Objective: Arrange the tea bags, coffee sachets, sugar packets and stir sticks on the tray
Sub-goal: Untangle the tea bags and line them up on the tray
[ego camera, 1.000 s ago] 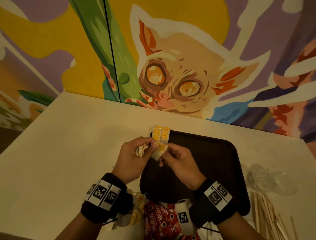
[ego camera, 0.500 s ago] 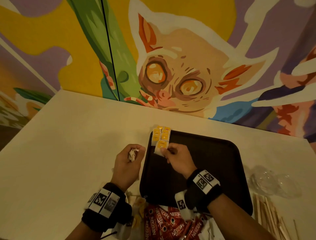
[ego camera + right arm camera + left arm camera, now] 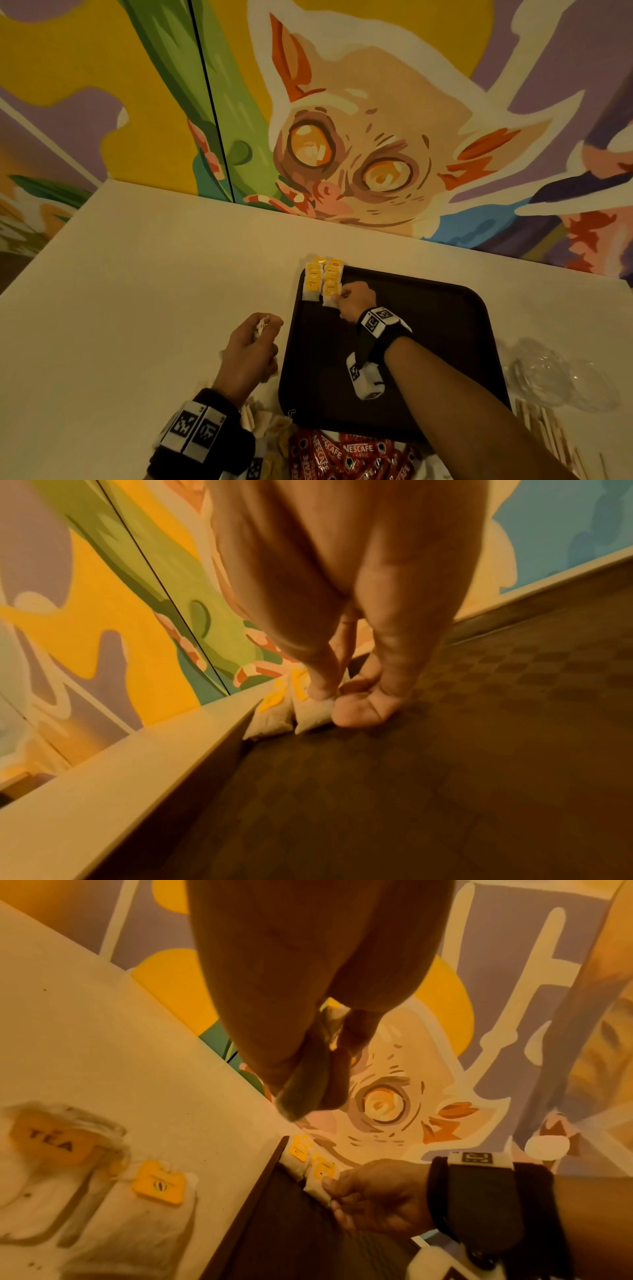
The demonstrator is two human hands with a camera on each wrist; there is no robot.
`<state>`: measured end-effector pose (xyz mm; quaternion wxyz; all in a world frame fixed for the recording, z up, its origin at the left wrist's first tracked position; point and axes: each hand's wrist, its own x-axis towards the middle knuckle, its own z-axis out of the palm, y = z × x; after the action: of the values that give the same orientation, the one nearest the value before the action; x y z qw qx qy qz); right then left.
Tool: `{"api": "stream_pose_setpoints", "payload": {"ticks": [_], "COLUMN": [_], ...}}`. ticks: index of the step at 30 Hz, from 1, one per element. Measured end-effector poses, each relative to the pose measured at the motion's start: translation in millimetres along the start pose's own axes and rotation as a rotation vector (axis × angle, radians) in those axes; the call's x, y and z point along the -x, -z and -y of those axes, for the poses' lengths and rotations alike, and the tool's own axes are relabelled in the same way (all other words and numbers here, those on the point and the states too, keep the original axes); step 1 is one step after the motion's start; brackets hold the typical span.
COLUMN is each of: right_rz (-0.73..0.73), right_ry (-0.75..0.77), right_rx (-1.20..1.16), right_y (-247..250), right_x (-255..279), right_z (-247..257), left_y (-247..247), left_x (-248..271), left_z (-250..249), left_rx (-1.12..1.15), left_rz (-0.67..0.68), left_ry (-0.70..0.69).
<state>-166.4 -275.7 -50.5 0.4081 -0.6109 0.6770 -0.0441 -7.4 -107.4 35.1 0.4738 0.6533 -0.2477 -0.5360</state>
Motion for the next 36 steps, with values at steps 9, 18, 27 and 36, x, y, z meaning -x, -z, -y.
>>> {"api": "stream_pose_setpoints", "payload": {"ticks": [9, 18, 27, 36], "right_rz": [-0.153, -0.183, -0.003, 0.292], "right_ry": [0.031, 0.015, 0.377, 0.478], "right_rx": [-0.166, -0.169, -0.225, -0.329], "right_y": [-7, -6, 23, 27], "right_x": [3, 5, 82, 158], "right_z": [0, 0, 20, 26], "left_y": [-2, -1, -5, -11], "left_x": [-9, -6, 5, 13], "left_z": [1, -4, -7, 6], "left_rx": [-0.018, -0.082, -0.179, -0.395], "left_rz": [0.036, 0.092, 0.129, 0.159], "left_ry": [0.027, -0.046, -0.148, -0.275]}}
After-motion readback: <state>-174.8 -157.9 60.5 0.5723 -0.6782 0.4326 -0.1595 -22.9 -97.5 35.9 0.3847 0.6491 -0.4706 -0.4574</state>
